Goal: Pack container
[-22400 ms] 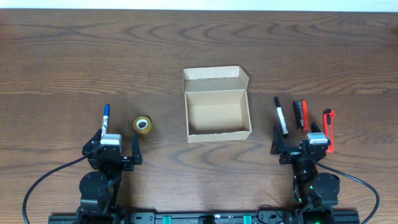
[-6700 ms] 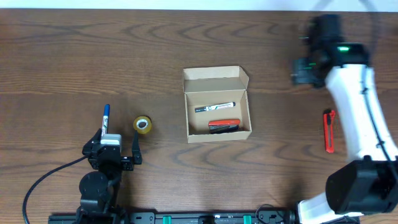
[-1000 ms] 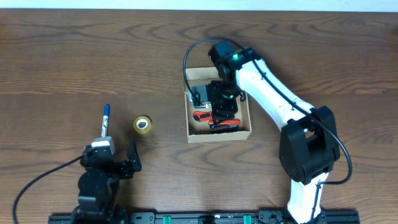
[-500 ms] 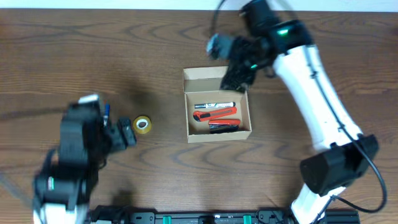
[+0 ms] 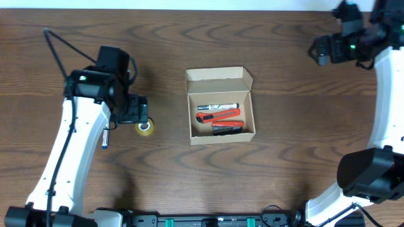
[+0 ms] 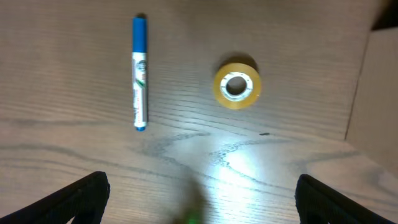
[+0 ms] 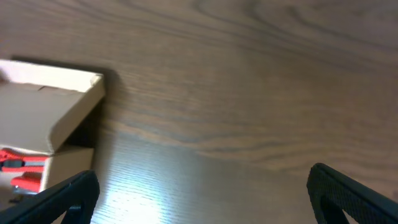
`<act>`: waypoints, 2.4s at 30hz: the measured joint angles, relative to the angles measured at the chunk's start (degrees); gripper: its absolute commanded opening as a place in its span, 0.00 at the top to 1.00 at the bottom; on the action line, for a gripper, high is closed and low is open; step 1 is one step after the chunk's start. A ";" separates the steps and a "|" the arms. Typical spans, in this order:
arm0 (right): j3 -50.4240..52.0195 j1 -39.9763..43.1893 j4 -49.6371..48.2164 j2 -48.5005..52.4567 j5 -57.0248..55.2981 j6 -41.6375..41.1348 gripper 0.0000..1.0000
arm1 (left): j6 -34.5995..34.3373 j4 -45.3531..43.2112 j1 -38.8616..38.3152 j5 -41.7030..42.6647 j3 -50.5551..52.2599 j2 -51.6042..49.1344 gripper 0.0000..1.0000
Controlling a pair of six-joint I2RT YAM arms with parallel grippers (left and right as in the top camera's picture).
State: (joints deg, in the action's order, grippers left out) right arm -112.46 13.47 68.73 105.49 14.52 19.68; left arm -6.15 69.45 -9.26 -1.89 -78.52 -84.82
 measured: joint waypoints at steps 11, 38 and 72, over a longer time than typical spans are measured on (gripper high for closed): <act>0.00 1.57 0.24 -0.04 0.02 -1.55 0.01 | 3.43 -5.68 -2.05 7.19 -0.28 -5.73 0.05; 1.81 1.57 -0.42 -0.13 -0.11 -1.70 0.01 | 1.22 -25.14 -9.90 5.73 17.05 -13.03 0.02; 2.08 1.57 -0.33 -0.13 -0.22 -1.68 0.01 | -1.36 -32.92 -11.45 3.80 23.65 -12.37 0.05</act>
State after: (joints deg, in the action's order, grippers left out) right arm -110.39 15.05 68.40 105.36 14.31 18.00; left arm -7.51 36.53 -20.71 1.91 -54.87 -97.19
